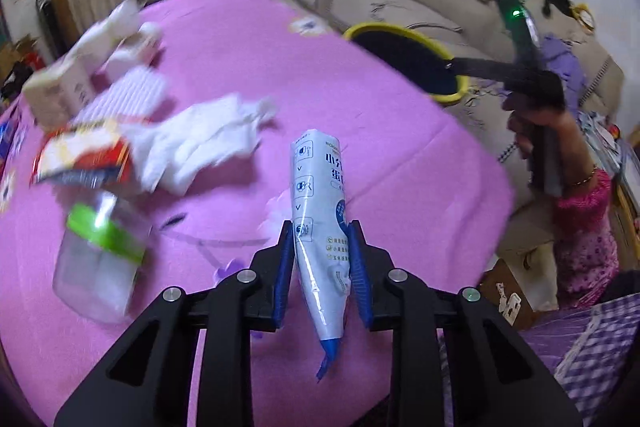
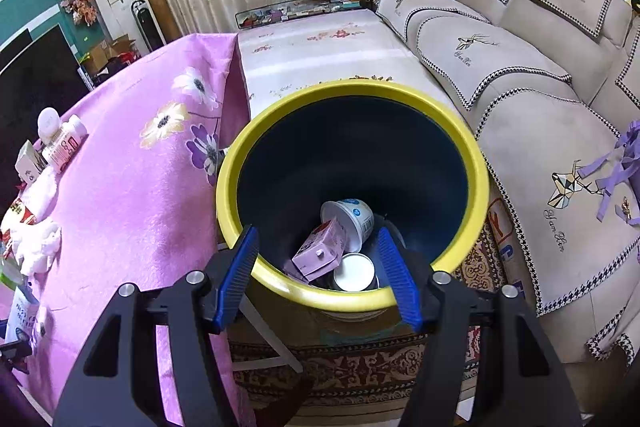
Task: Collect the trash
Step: 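Carry the white tube over the bin and open the left tool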
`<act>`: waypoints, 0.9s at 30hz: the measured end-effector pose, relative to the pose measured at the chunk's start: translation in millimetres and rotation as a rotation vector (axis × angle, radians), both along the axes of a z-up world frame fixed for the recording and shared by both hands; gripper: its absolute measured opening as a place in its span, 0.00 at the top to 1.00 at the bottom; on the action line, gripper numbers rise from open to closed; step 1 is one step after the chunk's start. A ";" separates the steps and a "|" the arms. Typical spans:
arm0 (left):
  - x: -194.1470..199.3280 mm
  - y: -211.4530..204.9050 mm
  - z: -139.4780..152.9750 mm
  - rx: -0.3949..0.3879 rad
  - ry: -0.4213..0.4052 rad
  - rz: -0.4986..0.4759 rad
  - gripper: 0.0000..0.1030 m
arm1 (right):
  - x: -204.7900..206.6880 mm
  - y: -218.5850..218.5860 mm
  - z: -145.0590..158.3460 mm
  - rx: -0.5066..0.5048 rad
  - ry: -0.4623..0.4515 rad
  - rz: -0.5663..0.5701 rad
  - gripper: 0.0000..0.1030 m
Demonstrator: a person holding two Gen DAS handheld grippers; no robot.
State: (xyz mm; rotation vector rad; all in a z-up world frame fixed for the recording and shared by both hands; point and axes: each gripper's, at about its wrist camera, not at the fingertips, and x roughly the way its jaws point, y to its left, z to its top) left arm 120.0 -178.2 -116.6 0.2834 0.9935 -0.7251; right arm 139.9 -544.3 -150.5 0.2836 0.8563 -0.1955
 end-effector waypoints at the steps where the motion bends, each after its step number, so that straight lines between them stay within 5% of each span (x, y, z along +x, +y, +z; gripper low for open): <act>1: 0.9 -6.1 3.3 -0.004 -0.008 -0.010 0.74 | -3.7 -2.1 2.9 -0.002 -0.011 -0.006 0.42; 8: 33.7 -70.6 21.3 -0.049 -0.043 -0.095 0.74 | -31.5 -20.8 21.4 -0.032 -0.070 -0.068 0.42; 15: 76.8 -182.4 32.7 -0.056 -0.090 -0.194 0.73 | -58.9 -49.2 27.2 -0.058 -0.084 -0.139 0.42; 27: 159.6 -322.7 -27.1 0.065 0.057 -0.197 0.69 | -67.3 -77.8 14.6 -0.053 -0.062 -0.181 0.42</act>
